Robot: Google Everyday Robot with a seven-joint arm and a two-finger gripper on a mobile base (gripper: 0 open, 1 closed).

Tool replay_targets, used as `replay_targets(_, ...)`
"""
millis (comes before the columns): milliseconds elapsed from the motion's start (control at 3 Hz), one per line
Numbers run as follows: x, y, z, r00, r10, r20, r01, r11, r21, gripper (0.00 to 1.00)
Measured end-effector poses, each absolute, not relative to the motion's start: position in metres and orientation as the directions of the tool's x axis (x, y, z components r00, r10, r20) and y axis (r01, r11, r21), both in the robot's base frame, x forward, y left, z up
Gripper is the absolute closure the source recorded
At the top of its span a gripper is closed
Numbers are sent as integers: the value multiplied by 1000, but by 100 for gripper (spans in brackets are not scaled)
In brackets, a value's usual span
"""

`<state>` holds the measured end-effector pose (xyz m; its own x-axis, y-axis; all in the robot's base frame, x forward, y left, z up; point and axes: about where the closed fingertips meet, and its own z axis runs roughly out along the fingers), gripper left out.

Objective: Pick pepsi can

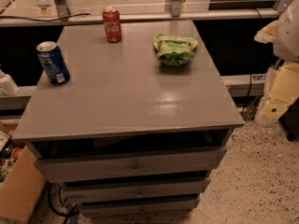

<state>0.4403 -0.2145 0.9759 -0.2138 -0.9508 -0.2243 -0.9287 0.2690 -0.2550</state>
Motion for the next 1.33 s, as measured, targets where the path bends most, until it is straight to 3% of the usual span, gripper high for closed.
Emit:
replay_targets(667,462,-151,927,-150,-900,-410,-937,261,-230,0)
replay_targets(1333,498,-21,892,-92,-753,-651,-958,245,-147,0)
